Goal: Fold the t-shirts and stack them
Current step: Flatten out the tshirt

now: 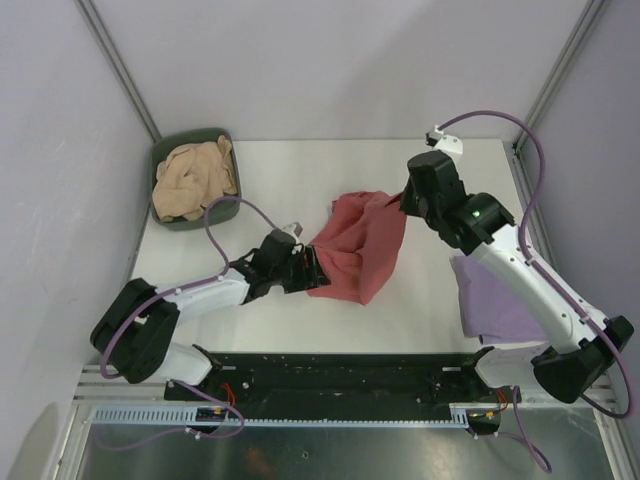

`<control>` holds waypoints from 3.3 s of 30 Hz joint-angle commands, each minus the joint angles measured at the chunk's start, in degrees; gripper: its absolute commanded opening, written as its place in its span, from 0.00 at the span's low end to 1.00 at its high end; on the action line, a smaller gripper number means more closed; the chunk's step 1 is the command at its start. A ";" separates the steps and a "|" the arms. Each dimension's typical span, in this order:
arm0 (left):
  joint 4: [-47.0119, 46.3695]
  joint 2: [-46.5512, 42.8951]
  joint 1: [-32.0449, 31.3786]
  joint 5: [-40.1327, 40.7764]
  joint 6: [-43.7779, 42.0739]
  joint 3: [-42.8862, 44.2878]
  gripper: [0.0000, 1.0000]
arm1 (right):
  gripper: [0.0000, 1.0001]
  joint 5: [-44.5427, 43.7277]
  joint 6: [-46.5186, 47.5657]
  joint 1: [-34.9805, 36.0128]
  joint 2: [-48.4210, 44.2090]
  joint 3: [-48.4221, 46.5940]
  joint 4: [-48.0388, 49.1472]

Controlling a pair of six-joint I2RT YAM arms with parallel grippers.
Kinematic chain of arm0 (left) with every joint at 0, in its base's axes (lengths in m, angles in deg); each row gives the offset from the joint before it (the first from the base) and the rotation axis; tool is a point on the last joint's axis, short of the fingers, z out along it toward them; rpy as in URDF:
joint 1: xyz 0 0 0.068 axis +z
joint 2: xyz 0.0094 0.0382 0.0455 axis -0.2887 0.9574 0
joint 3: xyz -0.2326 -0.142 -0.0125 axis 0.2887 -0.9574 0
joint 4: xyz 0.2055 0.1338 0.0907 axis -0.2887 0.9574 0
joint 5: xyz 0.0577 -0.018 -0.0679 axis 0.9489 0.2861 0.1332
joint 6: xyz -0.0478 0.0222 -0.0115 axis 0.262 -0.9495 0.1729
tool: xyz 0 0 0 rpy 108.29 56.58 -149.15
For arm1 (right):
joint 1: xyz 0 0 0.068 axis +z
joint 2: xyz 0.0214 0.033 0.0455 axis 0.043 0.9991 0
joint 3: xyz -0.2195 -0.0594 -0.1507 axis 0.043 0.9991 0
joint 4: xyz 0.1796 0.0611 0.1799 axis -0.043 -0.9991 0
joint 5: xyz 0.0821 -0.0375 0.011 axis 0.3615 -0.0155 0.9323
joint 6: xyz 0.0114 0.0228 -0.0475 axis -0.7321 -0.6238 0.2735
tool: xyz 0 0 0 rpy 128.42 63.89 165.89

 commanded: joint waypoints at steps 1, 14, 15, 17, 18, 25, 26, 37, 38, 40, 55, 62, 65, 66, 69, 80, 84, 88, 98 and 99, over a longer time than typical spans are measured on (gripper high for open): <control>-5.58 2.04 -1.08 -1.03 1.97 2.36 0.65 | 0.00 1.23 0.61 -1.27 0.97 1.37 -2.02; -4.21 -0.85 -1.51 5.63 -0.59 -1.32 0.61 | 0.00 2.96 -1.06 -5.76 0.30 7.52 -3.75; -4.12 -0.23 -1.57 5.86 -0.62 -1.18 0.61 | 0.00 3.12 -1.15 -5.81 0.35 7.74 -3.68; -4.11 1.18 -1.56 5.66 -0.53 -0.66 0.62 | 0.00 3.28 -1.21 -5.85 0.43 8.14 -3.62; -4.11 1.93 -1.68 5.48 -0.46 -0.20 0.63 | 0.00 3.32 -1.22 -5.85 0.46 8.27 -3.66; -3.54 8.95 -2.14 7.52 1.33 4.81 0.60 | 0.00 4.65 -2.15 -5.88 -0.26 11.05 -3.33; -3.25 9.94 -2.15 8.30 1.92 5.79 0.53 | 0.00 4.93 -2.30 -5.82 -0.46 11.70 -3.30; 8.41 13.22 16.27 13.27 -3.37 26.21 0.03 | 0.03 15.44 -10.42 21.37 1.81 22.66 14.38; 9.89 14.58 17.60 11.88 -4.69 29.72 0.09 | 0.07 16.03 -10.39 24.19 4.05 21.90 16.32; 12.36 16.75 18.88 8.31 -7.24 34.57 0.32 | 0.21 16.92 -9.80 26.61 8.37 19.44 16.96; 13.76 -0.64 16.49 8.45 -11.04 16.24 0.65 | 0.67 12.41 -3.88 8.15 5.46 17.58 9.46; 15.02 5.09 10.89 14.83 -11.35 17.49 0.54 | 0.66 14.19 -3.38 4.96 6.89 17.60 12.18; 15.75 9.04 8.45 17.20 -10.81 19.42 0.52 | 0.66 14.04 -3.30 4.71 7.35 17.62 12.35; 15.84 10.29 7.93 17.67 -10.35 19.91 0.51 | 0.66 13.97 -3.23 4.65 7.48 17.66 12.36; 15.88 13.49 6.63 19.07 -9.21 20.98 0.50 | 0.66 13.88 -3.05 4.54 7.97 17.78 12.53; 15.93 18.77 3.19 20.24 -8.07 23.02 0.49 | 0.65 14.49 -3.22 3.82 7.75 20.95 13.79; 15.86 19.85 2.64 20.92 -7.79 22.66 0.48 | 0.65 15.05 -3.25 3.35 8.08 21.64 14.46; 16.01 18.97 2.60 22.62 -7.16 21.48 0.42 | 0.65 15.26 -3.25 3.14 8.51 21.98 14.74; 17.65 4.04 7.16 27.79 -5.15 12.91 0.15 | 0.65 17.63 -2.51 0.13 12.01 22.15 18.70; 17.72 2.17 8.21 27.62 -4.92 11.56 0.13 | 0.65 17.97 -2.44 -0.41 12.58 22.13 19.58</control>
